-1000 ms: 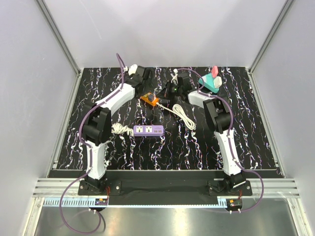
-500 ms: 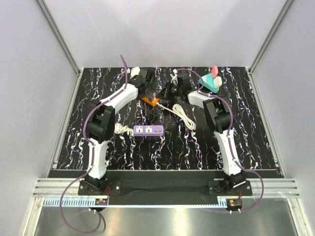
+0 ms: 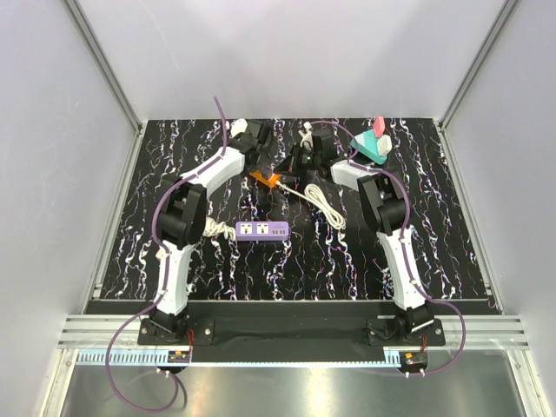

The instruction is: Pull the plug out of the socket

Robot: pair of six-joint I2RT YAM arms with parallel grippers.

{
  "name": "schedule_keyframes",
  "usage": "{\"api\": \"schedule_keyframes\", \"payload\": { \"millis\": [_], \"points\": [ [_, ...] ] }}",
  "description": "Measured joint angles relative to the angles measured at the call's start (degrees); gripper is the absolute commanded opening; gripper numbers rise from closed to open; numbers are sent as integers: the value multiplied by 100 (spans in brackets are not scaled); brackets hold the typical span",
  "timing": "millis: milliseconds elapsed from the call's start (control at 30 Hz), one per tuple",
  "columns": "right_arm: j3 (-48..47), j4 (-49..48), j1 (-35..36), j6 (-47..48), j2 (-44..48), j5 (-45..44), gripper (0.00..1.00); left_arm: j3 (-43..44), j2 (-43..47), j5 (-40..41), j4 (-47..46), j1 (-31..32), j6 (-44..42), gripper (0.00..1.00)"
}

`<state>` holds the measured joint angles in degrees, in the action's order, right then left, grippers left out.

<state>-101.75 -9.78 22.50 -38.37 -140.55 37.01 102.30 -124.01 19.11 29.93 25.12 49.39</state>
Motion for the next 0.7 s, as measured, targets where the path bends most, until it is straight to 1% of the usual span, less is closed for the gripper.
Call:
{"api": "schedule_keyframes", "payload": {
  "millis": [100, 500, 700],
  "points": [
    [-22, 35, 2, 61, 0, 0, 0, 0, -98, 7, 4, -31, 2, 66],
    [-164, 260, 11, 278, -22, 15, 0, 153, -181, -13, -4, -125, -72, 60],
    [-225, 369, 24, 417, -26, 4, 0, 162, -188, -28, 0, -146, -136, 52]
  ]
}}
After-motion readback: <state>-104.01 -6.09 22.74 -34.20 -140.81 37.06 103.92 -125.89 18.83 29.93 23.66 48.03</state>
